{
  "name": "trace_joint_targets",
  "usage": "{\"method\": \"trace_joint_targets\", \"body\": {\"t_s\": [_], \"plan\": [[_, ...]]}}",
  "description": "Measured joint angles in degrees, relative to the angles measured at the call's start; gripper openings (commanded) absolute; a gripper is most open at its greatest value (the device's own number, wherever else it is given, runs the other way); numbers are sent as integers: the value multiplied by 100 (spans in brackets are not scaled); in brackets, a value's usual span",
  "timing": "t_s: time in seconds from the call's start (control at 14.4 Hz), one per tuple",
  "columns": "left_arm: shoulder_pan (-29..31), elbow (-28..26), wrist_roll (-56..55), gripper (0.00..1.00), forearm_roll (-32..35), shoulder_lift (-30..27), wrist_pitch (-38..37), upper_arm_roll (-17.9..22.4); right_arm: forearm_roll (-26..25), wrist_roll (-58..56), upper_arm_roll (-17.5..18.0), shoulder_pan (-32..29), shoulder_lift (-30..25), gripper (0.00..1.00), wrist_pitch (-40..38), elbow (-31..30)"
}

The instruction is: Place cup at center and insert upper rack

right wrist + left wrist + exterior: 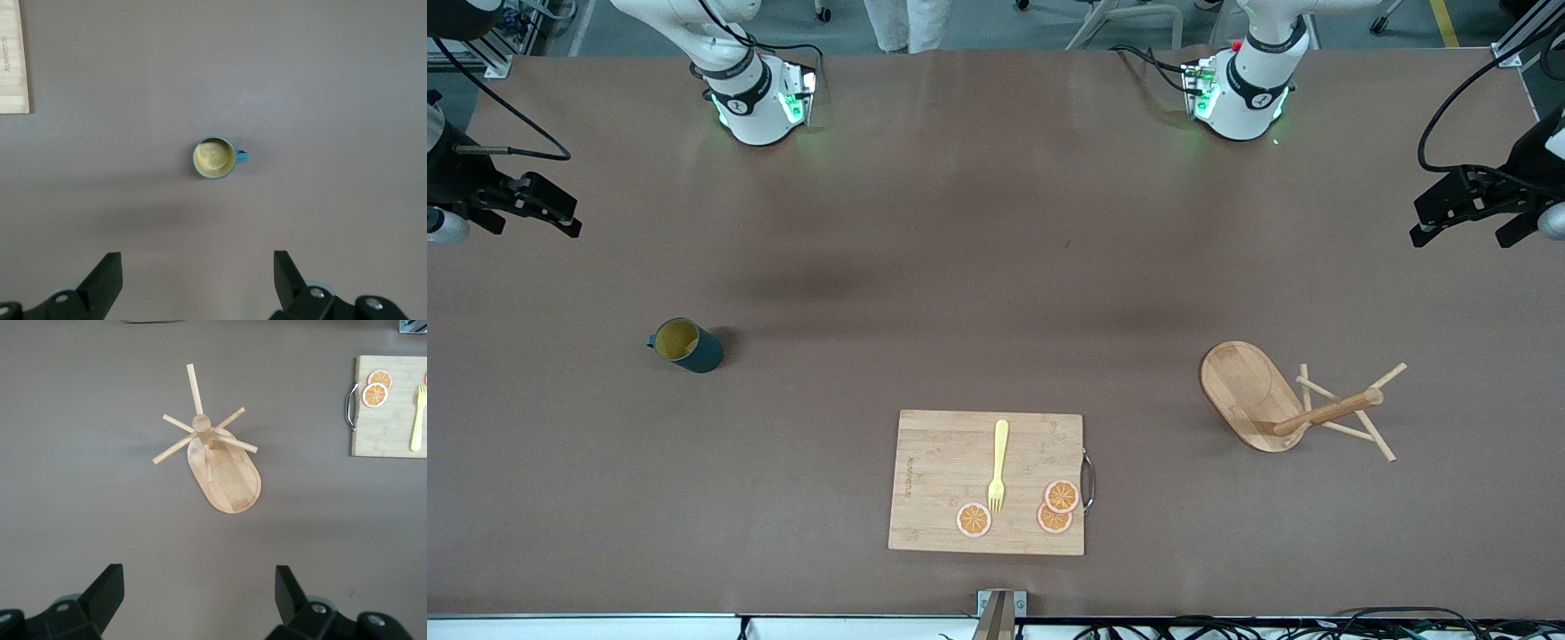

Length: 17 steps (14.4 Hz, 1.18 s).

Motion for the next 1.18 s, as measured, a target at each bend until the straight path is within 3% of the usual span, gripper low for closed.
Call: {"method": "trace_joint_targets", "body": {"t_s": [0.84,1.18], "plan": [[0,-6,0,100,0,1,72,0,3,5,-15,-7,9,100,-144,35],[0,-10,0,100,0,3,72,2,3,4,-31,-11,380,100,-344,225]]}}
